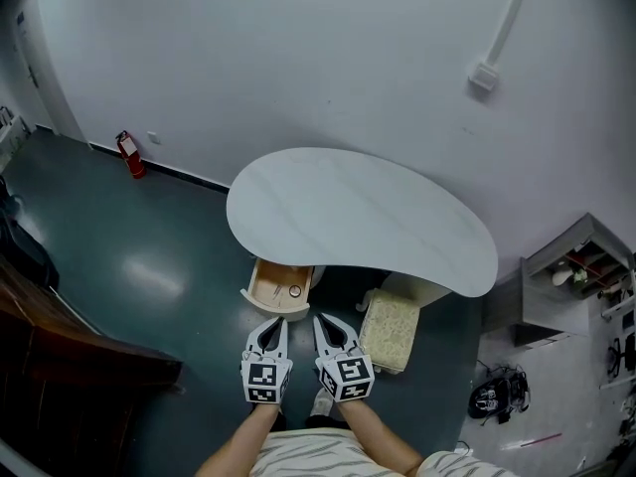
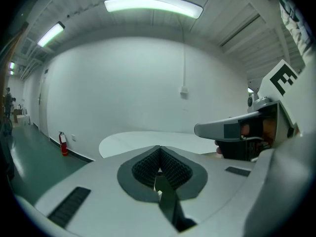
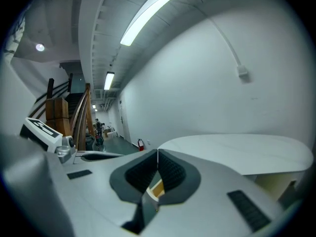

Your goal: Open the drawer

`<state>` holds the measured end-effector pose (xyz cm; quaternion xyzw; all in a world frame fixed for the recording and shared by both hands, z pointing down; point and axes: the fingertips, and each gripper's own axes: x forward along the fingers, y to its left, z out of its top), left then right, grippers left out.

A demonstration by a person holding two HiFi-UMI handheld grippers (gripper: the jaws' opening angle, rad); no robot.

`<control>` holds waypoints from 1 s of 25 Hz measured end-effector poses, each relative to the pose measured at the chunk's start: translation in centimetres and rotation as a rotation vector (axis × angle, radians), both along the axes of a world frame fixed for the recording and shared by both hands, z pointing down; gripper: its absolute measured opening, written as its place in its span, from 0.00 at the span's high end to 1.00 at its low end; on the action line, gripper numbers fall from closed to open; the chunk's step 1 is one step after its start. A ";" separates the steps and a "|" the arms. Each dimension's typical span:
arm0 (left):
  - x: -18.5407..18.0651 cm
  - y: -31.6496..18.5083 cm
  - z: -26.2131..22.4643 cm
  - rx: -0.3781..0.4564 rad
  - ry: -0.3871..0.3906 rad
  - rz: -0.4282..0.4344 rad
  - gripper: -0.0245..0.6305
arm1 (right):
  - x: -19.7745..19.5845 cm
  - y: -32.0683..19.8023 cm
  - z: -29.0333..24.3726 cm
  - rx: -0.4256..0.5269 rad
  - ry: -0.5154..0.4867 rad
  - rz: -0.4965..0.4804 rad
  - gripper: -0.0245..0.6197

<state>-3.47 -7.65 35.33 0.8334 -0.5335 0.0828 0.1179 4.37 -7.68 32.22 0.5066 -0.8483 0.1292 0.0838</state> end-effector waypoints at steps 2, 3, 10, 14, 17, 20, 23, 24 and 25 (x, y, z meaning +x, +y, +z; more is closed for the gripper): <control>0.3 0.3 -1.4 0.020 -0.003 0.016 0.95 | -0.1 0.3 -1.3 0.016 -0.007 0.000 0.94; 0.5 0.5 -2.2 0.028 -0.001 0.022 0.95 | -0.1 0.5 -1.9 0.024 -0.011 0.001 0.94; 1.1 1.2 -6.9 0.087 -0.009 0.062 0.95 | -0.3 1.0 -5.5 0.069 -0.041 0.009 0.94; 1.2 1.5 -9.4 0.126 -0.016 0.067 0.95 | -0.5 1.4 -7.5 0.094 -0.050 -0.010 0.94; 1.3 2.0 -10.7 0.142 -0.031 0.074 0.95 | -0.3 1.7 -8.6 0.100 -0.070 -0.008 0.94; 1.4 2.1 -11.7 0.150 -0.025 0.081 0.95 | -0.4 1.8 -9.4 0.109 -0.079 -0.019 0.94; 1.7 2.0 -12.9 0.155 -0.010 0.091 0.95 | -0.4 1.8 -10.4 0.124 -0.090 -0.030 0.94; 1.7 1.9 -13.3 0.158 -0.005 0.091 0.95 | -0.3 1.7 -10.8 0.136 -0.090 -0.032 0.94; 1.7 1.7 -13.6 0.163 -0.002 0.088 0.95 | -0.3 1.6 -11.2 0.147 -0.089 -0.034 0.94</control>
